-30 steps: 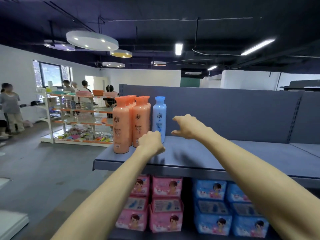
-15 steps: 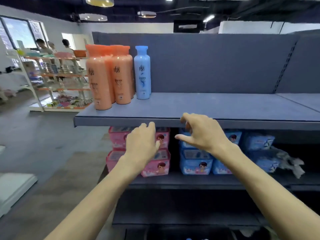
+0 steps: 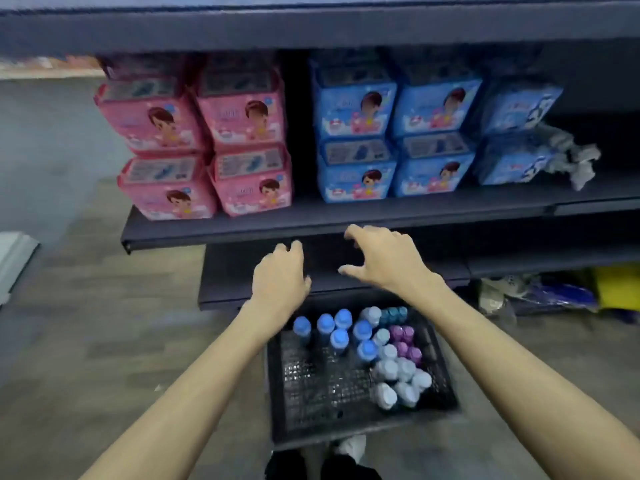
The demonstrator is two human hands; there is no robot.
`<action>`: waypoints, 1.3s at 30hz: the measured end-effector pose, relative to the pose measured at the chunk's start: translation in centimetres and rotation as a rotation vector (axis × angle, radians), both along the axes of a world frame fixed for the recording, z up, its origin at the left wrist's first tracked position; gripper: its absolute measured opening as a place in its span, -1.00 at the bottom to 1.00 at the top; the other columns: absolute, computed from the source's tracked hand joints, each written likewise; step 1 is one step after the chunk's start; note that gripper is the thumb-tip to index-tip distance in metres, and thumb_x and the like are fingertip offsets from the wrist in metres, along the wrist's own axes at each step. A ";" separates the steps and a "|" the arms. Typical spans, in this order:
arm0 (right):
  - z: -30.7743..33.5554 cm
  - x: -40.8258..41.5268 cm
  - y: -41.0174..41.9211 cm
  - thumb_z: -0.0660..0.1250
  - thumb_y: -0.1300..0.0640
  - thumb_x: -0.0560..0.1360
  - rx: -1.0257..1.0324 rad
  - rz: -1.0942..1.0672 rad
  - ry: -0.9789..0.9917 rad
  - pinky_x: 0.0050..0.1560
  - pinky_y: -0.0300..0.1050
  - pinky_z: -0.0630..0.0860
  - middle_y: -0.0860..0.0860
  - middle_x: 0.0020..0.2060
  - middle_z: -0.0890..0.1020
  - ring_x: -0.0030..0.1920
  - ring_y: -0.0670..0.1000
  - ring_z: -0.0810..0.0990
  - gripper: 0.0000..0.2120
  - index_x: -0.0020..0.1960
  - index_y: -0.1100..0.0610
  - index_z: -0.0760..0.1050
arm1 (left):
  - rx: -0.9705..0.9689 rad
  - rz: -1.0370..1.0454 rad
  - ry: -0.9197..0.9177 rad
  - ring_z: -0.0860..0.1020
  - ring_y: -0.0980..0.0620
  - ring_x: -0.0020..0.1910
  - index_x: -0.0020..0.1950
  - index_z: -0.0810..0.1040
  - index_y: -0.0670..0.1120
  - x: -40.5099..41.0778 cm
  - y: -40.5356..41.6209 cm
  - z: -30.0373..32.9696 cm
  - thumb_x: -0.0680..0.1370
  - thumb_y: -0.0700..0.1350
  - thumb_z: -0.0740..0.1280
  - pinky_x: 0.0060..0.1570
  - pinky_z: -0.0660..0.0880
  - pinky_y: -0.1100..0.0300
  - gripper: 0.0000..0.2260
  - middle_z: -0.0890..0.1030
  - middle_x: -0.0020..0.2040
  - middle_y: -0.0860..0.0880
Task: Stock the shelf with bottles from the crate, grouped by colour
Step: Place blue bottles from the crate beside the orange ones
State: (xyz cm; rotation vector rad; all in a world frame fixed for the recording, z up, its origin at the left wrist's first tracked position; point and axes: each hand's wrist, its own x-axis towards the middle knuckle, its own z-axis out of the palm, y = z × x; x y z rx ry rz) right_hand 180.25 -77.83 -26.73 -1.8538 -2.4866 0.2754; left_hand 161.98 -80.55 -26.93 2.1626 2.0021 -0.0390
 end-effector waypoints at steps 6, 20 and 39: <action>-11.7 0.8 -2.0 0.38 -0.25 0.43 -0.262 -0.034 -0.034 -0.10 -0.01 0.39 0.00 0.13 0.58 0.08 0.16 0.59 -0.41 0.33 0.01 0.34 | -0.227 0.023 -0.020 0.48 -0.20 0.17 0.31 0.34 -0.15 0.4 -2.5 -10.5 0.56 -0.06 0.32 -0.05 0.45 0.04 -0.63 0.43 0.22 -0.15; -38.3 -1.0 -2.9 0.34 -0.03 0.56 -0.511 -0.170 0.024 -0.07 0.08 0.52 0.15 0.25 0.47 0.15 0.26 0.54 -0.46 0.46 0.09 0.27 | -0.546 0.016 -0.003 0.33 -0.21 0.33 0.45 0.25 -0.11 0.7 -4.7 -33.0 0.55 -0.08 0.32 0.10 0.48 -0.10 -0.50 0.34 0.34 -0.13; -32.7 -0.3 0.6 0.44 -0.09 0.36 -0.354 -0.153 0.091 -0.01 -0.01 0.49 0.04 -0.04 0.66 -0.01 0.15 0.59 -0.59 0.14 0.07 0.57 | -0.505 0.042 -0.247 0.46 -0.20 0.18 0.36 0.27 -0.09 1.3 -3.6 -34.9 0.47 -0.14 0.43 0.05 0.49 -0.05 -0.47 0.43 0.19 -0.16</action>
